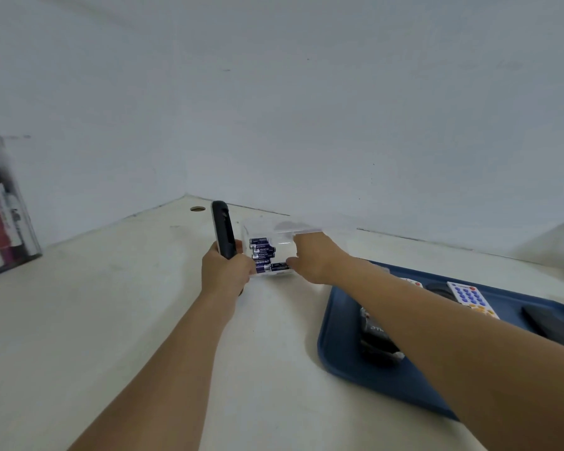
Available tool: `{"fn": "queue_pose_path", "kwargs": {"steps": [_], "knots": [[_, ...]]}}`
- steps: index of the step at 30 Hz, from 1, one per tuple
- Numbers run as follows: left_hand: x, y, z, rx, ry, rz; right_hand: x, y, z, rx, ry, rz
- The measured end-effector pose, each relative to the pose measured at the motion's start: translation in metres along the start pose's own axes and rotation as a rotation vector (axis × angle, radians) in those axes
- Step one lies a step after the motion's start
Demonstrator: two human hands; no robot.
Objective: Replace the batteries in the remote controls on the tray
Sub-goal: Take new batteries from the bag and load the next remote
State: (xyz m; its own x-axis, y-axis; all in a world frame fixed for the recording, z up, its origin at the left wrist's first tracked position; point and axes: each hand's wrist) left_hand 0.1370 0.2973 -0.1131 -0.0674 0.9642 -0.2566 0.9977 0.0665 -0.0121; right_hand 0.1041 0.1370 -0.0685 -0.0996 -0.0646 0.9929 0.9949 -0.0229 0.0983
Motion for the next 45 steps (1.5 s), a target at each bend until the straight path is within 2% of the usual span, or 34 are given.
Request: {"fn": "queue_pose_path", "kwargs": {"steps": [6,14,21,29,32,36,45], "knots": [[-0.004,0.0,-0.002,-0.032,-0.063,-0.026,-0.004,0.012,0.0,0.034,0.114,0.005],[-0.008,0.004,0.004,-0.105,0.008,-0.091,-0.007,0.01,-0.006,0.079,0.172,-0.032],[-0.007,0.009,0.009,-0.13,0.02,-0.108,-0.005,0.009,-0.009,0.071,0.184,0.023],[-0.005,0.011,0.012,-0.129,-0.017,-0.066,-0.003,0.01,-0.014,-0.008,0.37,0.134],[-0.004,0.012,0.013,-0.128,-0.02,-0.057,-0.002,0.009,-0.017,-0.021,0.441,0.115],[-0.004,0.014,0.015,-0.131,-0.019,-0.058,-0.003,0.008,-0.016,0.066,0.317,0.057],[-0.004,0.018,0.016,-0.126,-0.009,-0.065,0.004,0.005,-0.001,0.196,0.12,0.157]]}}
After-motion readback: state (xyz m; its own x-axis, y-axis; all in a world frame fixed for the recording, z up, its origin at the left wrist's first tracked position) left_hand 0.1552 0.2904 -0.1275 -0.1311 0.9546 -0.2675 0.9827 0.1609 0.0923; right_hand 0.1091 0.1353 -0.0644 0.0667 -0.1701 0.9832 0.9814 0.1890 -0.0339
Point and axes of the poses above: each hand's wrist, its own y-axis towards the middle knuckle, its own x-axis out of the back of the hand, z = x × y, and after that the axes turned 9 degrees about -y, right-handed
